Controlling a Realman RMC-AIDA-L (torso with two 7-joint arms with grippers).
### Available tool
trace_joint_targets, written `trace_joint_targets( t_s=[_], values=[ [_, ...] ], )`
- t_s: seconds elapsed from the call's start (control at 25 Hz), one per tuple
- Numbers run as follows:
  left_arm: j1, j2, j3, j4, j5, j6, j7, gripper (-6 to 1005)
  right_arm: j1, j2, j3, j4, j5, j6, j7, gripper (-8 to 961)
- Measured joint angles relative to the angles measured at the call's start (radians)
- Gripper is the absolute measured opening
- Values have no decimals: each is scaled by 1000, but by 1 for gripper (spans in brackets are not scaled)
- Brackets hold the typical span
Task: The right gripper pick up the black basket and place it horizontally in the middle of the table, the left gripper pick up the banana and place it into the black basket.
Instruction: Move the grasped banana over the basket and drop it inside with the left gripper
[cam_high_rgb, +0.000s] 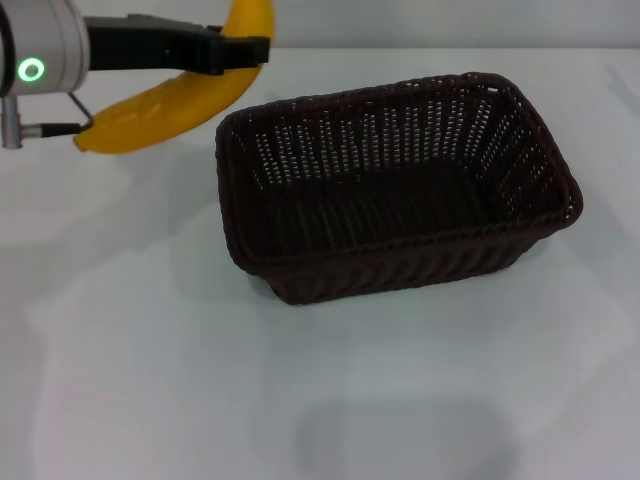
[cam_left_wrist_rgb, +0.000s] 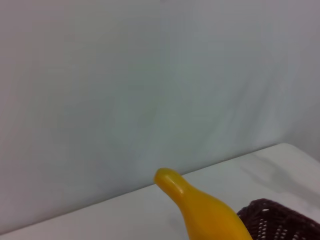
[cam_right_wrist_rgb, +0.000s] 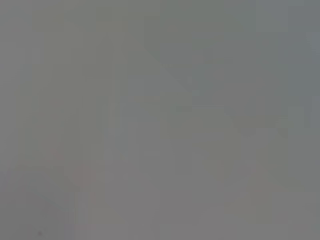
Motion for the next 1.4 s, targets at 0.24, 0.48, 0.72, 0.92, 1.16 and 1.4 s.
trace_joint_targets(
  t_s=[0.24,0.48,0.72,0.92,1.16,1.4],
  values=[
    [-47,-1,14,-43,-60,-6,87,512,2,0,-8,1,0,0,0,843],
    [-93,-2,56,-115,-156,-7,189,514,3,1,-22,-4,0,-1,0,844],
    [-109,-4,88,-188,-255,-2,270,517,3,2,-24,-7,0,-1,0,843],
    [-101,-4,99,-209,-306,-1,299,518,3,2,-24,-7,-1,-1,0,842],
    [-92,-6,102,-214,-324,-4,302,521,9,2,-23,-7,-1,-1,0,841],
    [-70,-7,99,-212,-331,24,285,523,11,2,-23,-6,-1,0,0,840]
  ],
)
